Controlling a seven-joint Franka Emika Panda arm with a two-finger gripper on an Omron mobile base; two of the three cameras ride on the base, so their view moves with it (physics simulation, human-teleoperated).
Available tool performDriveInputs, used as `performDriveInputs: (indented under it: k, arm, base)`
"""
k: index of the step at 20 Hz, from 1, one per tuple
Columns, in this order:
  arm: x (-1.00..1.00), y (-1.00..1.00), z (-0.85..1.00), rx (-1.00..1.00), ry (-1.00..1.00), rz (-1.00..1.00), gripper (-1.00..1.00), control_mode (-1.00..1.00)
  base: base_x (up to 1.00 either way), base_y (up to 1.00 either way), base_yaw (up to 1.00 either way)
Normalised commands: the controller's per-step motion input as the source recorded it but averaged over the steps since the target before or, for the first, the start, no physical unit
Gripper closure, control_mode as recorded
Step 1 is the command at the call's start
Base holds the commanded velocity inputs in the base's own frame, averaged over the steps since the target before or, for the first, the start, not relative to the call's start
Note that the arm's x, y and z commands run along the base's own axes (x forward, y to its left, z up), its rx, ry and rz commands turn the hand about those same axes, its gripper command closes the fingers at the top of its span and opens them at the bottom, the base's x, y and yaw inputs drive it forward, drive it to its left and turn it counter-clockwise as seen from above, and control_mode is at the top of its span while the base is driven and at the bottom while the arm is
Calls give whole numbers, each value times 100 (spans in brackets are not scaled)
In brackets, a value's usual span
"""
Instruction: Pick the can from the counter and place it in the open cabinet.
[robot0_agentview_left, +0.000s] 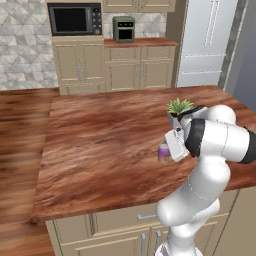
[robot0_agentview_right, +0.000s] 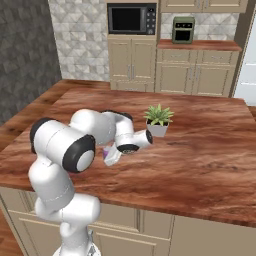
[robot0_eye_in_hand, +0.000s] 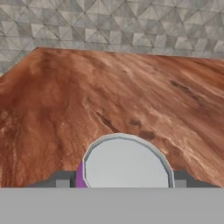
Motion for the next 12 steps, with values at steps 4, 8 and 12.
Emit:
performDriveInputs:
  k: [4, 8, 12]
  arm:
    - [-37, -2, 16, 4, -6, 0, 100, -100]
    - [-50, -6, 58, 7, -6, 0, 100, -100]
    - [-44, 0, 80, 3, -2, 0, 100, -100]
  base:
    - [0, 0, 0]
    - [0, 0, 0]
    - [0, 0, 0]
